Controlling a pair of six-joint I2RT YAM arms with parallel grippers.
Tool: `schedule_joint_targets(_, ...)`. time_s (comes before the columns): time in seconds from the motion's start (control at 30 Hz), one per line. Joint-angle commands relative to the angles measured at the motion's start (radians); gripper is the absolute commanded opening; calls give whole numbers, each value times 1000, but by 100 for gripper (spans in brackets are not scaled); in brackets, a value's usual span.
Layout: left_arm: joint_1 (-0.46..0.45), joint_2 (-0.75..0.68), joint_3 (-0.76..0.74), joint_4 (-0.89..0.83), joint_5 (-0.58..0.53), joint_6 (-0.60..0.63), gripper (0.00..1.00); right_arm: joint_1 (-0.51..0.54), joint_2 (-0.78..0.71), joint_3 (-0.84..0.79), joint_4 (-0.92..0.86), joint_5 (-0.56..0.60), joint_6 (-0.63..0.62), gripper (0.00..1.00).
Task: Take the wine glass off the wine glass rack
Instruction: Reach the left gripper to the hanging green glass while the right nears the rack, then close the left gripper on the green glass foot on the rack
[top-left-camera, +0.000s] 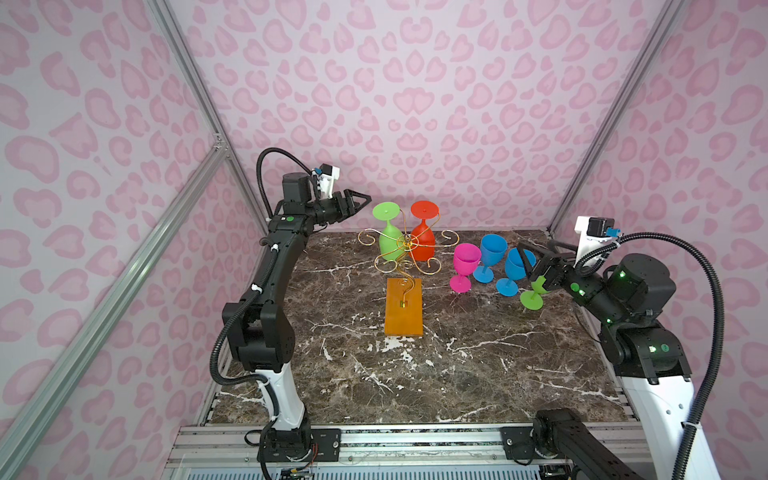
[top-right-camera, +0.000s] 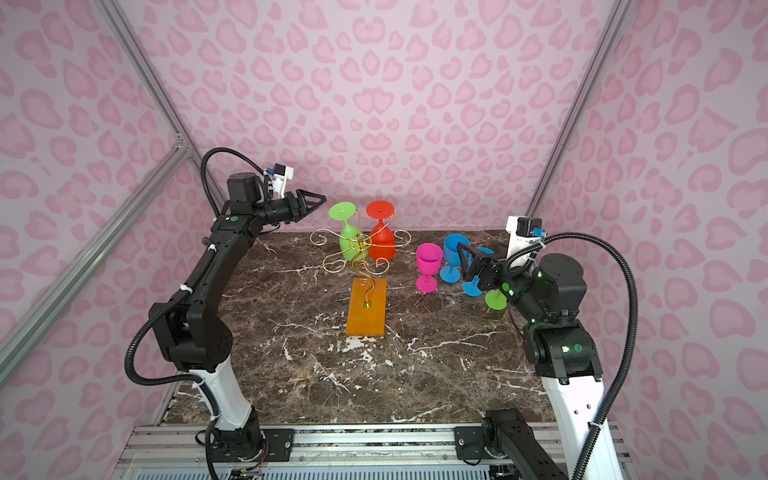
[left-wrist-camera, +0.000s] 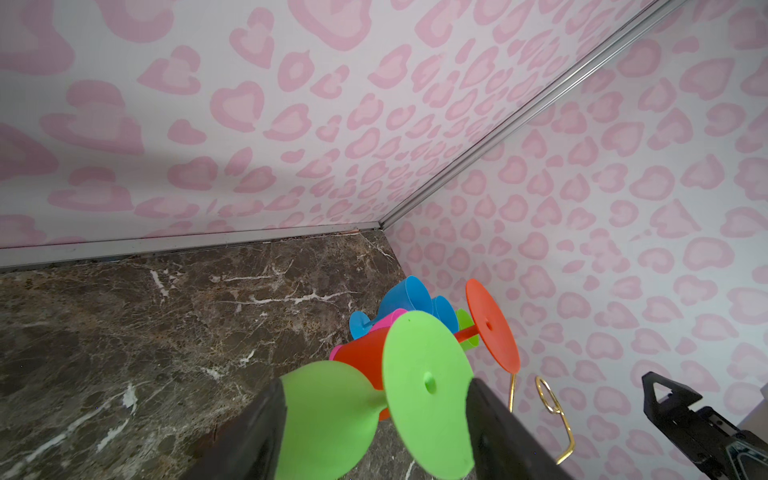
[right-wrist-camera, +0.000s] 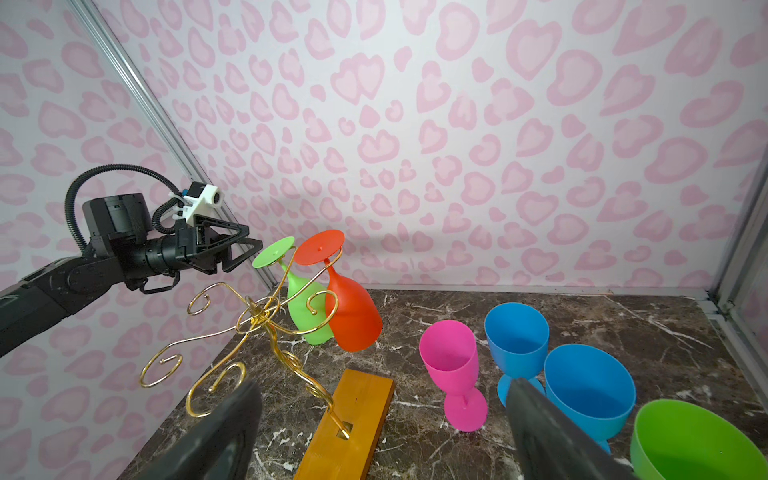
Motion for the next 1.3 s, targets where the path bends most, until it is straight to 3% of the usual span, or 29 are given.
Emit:
schedule_joint_targets(0.0, -17, 21, 31, -32, -1, 29, 69, 6, -4, -6, 40, -4, 12, 93)
schedule_joint_targets(0.9, -58, 18, -14, -83, 66, 61, 53, 36, 7, -30, 77, 8, 32, 93)
schedule_joint_targets(1.27, -60, 13, -10, -73, 89, 39, 40, 38, -14, -44, 80, 22, 34, 93)
